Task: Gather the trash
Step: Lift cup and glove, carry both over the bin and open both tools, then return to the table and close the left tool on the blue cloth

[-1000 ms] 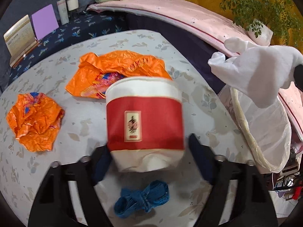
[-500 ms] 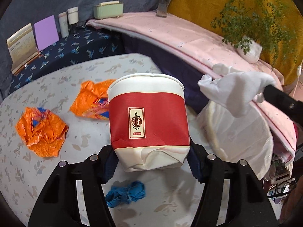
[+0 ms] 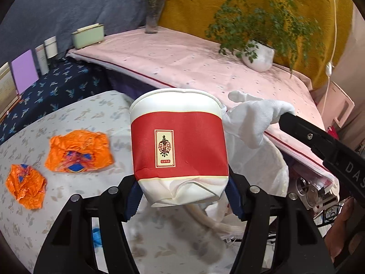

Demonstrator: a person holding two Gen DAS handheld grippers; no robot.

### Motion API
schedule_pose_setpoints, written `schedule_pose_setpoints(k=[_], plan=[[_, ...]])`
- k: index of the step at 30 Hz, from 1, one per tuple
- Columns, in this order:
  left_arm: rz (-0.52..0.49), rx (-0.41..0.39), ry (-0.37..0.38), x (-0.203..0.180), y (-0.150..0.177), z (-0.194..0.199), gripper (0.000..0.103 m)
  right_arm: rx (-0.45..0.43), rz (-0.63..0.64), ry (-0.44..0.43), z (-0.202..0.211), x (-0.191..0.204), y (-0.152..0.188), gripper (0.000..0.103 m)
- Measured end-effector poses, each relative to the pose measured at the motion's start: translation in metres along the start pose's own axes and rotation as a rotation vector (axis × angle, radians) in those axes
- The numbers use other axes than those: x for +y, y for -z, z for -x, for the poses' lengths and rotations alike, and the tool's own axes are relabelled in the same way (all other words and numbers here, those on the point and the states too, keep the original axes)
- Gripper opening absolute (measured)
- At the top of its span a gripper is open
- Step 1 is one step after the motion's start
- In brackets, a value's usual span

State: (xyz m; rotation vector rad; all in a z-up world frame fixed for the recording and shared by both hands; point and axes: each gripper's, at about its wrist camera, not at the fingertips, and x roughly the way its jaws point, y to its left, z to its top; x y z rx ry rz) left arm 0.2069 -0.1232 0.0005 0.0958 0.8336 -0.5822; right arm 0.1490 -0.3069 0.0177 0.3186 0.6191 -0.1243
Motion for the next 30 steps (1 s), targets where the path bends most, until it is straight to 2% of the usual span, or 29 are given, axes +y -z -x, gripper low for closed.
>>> schedule_pose_setpoints(k=[7,8,10,12,14,30], plan=[[-0.045,0.02,0.042,-0.039,0.001,-0.013,0.061,0.002,-0.03,0.056,0.008,-0.034,0.001,0.008],[-0.049,0.02,0.042,-0.043,0.001,-0.015,0.061,0.003,-0.033,0.062,0.008,-0.038,0.002,0.011],[-0.052,0.022,0.035,-0.048,0.002,-0.018,0.068,-0.005,-0.044,0.083,0.01,-0.044,0.002,0.014],[-0.046,0.016,0.032,-0.05,0.002,-0.018,0.076,-0.011,-0.052,0.09,0.013,-0.049,0.002,0.026],[-0.041,0.019,0.034,-0.051,0.003,-0.019,0.077,-0.021,-0.06,0.096,0.015,-0.052,0.002,0.029],[-0.011,0.012,-0.004,-0.03,0.008,-0.009,0.077,-0.02,-0.049,0.075,0.019,-0.046,0.005,0.031]])
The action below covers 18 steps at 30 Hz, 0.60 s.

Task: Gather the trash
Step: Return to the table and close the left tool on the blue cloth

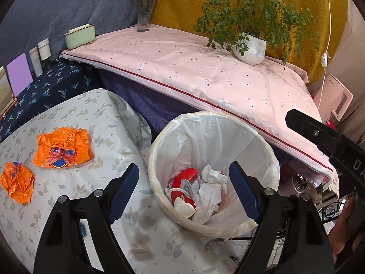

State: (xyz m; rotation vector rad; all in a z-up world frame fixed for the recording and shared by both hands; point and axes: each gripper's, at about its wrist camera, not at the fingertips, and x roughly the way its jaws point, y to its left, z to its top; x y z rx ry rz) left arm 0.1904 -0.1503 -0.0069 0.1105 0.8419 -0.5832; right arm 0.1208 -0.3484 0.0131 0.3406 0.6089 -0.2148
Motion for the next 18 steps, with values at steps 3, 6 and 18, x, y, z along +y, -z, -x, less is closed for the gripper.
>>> schedule_pose_setpoints(k=[3,6,18], plan=[[0.012,-0.005,-0.015,0.009,0.003,0.005,0.077,0.003,0.011,-0.007,0.001,0.006,0.001,0.031],[0.023,-0.007,-0.03,0.019,0.007,0.009,0.077,0.004,0.02,-0.017,0.001,0.014,0.002,0.031],[0.111,0.015,-0.126,0.083,0.043,0.022,0.083,0.043,0.066,-0.067,-0.005,0.055,0.021,0.031]])
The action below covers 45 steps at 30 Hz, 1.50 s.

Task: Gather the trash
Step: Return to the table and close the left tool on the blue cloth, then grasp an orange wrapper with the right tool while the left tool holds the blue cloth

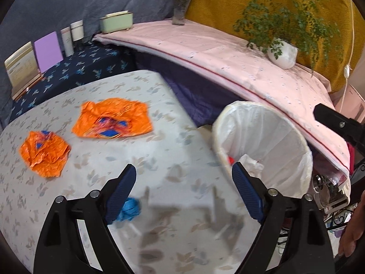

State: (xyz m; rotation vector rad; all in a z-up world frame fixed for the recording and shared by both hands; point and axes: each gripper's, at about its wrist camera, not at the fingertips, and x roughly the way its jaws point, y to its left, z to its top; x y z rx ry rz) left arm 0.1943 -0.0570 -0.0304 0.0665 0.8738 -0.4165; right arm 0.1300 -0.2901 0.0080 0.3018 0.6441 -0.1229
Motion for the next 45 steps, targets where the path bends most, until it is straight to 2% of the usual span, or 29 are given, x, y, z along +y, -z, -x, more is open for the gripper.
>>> schedule_pose_setpoints(k=[4,6,9,16,18,20,22,24,25,34,45], plan=[[0.033,0.031,-0.043,0.024,0.015,-0.007,0.084,0.022,0.015,-0.019,-0.006,0.016,0.008,0.031],[0.053,0.043,-0.069,0.035,0.023,-0.011,0.09,0.036,0.021,-0.028,-0.011,0.024,0.012,0.031],[0.08,0.071,-0.091,0.049,0.034,-0.019,0.09,0.058,0.028,-0.041,-0.018,0.034,0.019,0.031],[0.131,0.119,-0.099,0.067,0.048,-0.034,0.089,0.113,0.049,-0.067,-0.038,0.057,0.036,0.031],[0.152,0.119,-0.093,0.07,0.048,-0.036,0.085,0.125,0.053,-0.074,-0.042,0.062,0.039,0.031],[0.149,0.112,-0.095,0.071,0.047,-0.036,0.076,0.137,0.057,-0.079,-0.046,0.066,0.043,0.031],[0.131,0.113,-0.094,0.07,0.044,-0.036,0.066,0.148,0.062,-0.082,-0.051,0.069,0.046,0.031],[0.117,0.114,-0.094,0.07,0.044,-0.036,0.049,0.157,0.065,-0.085,-0.055,0.073,0.047,0.031],[0.11,0.115,-0.096,0.069,0.043,-0.035,0.046,0.159,0.065,-0.087,-0.056,0.074,0.048,0.031],[0.132,0.102,-0.058,0.077,0.045,-0.023,0.034,0.173,0.088,-0.1,-0.07,0.09,0.047,0.031],[0.188,0.036,-0.081,0.12,0.015,-0.004,0.033,0.221,0.092,-0.148,-0.124,0.123,0.024,0.031]])
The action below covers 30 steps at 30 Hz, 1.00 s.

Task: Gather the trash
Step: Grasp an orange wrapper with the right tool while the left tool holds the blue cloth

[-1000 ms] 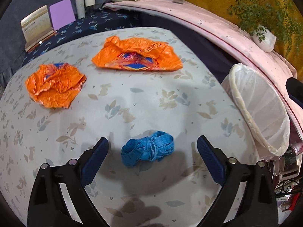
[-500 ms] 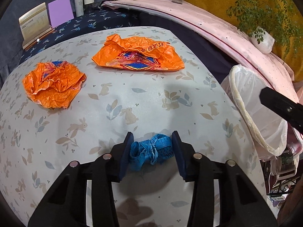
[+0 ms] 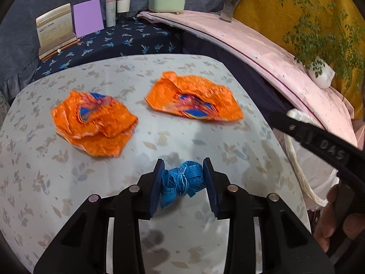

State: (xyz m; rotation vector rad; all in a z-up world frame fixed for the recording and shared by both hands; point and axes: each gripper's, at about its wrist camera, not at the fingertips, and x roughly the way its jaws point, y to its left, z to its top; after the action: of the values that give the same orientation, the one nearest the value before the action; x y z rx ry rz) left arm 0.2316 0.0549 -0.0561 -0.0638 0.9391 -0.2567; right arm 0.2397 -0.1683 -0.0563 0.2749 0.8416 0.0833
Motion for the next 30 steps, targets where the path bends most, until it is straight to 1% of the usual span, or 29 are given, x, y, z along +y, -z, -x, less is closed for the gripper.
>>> schedule_pose_setpoints(k=[5,10,13,14,15,16,18,21,30], plan=[[0.014,-0.023,-0.011,0.014,-0.019,-0.002,0.033,0.046,0.003,-0.003,-0.038,0.007,-0.013,0.031],[0.023,-0.026,-0.011,0.022,-0.03,-0.01,0.033,0.082,0.018,0.015,-0.07,0.011,-0.019,0.031],[0.02,-0.024,-0.012,0.025,-0.034,-0.014,0.033,0.103,0.014,0.021,-0.084,0.008,-0.02,0.023],[0.02,-0.023,-0.012,0.025,-0.035,-0.016,0.033,0.107,0.014,0.023,-0.087,0.008,-0.019,0.017],[0.021,-0.022,-0.011,0.024,-0.035,-0.017,0.033,0.111,0.015,0.024,-0.09,0.007,-0.018,0.013],[0.022,-0.02,-0.011,0.025,-0.035,-0.018,0.033,0.111,0.013,0.024,-0.091,0.007,-0.017,0.012],[0.024,-0.018,-0.01,0.024,-0.036,-0.019,0.033,0.097,0.009,0.024,-0.09,0.006,-0.018,0.006],[0.02,-0.022,-0.009,0.021,-0.037,-0.018,0.033,0.076,0.01,0.016,-0.082,0.008,-0.02,0.003],[0.001,-0.044,0.005,0.004,-0.039,-0.005,0.033,-0.027,0.021,-0.006,-0.033,0.009,-0.037,0.001]])
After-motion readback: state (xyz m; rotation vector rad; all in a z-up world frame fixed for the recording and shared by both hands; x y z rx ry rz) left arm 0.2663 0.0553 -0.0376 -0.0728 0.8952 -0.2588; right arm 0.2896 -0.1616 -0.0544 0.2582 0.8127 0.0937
